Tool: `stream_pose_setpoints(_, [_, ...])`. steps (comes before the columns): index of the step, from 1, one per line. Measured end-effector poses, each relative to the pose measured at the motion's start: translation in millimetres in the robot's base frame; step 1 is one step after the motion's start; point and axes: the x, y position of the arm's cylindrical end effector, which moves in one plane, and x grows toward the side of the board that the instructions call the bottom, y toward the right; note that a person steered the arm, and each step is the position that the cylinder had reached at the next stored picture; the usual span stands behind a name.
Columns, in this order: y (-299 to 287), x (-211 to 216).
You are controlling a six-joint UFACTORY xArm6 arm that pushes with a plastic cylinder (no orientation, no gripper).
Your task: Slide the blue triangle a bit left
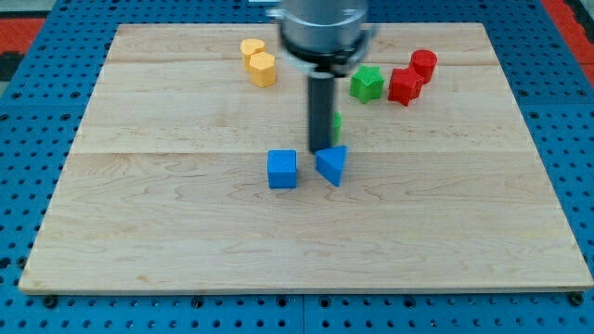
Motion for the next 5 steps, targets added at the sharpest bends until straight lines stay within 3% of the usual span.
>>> stream_pose_setpoints(1, [2,-30])
stream_pose_setpoints(2, [-46,-9])
stream_pose_setpoints(3, [-35,-34])
stream_pose_setpoints(5, [61,-56])
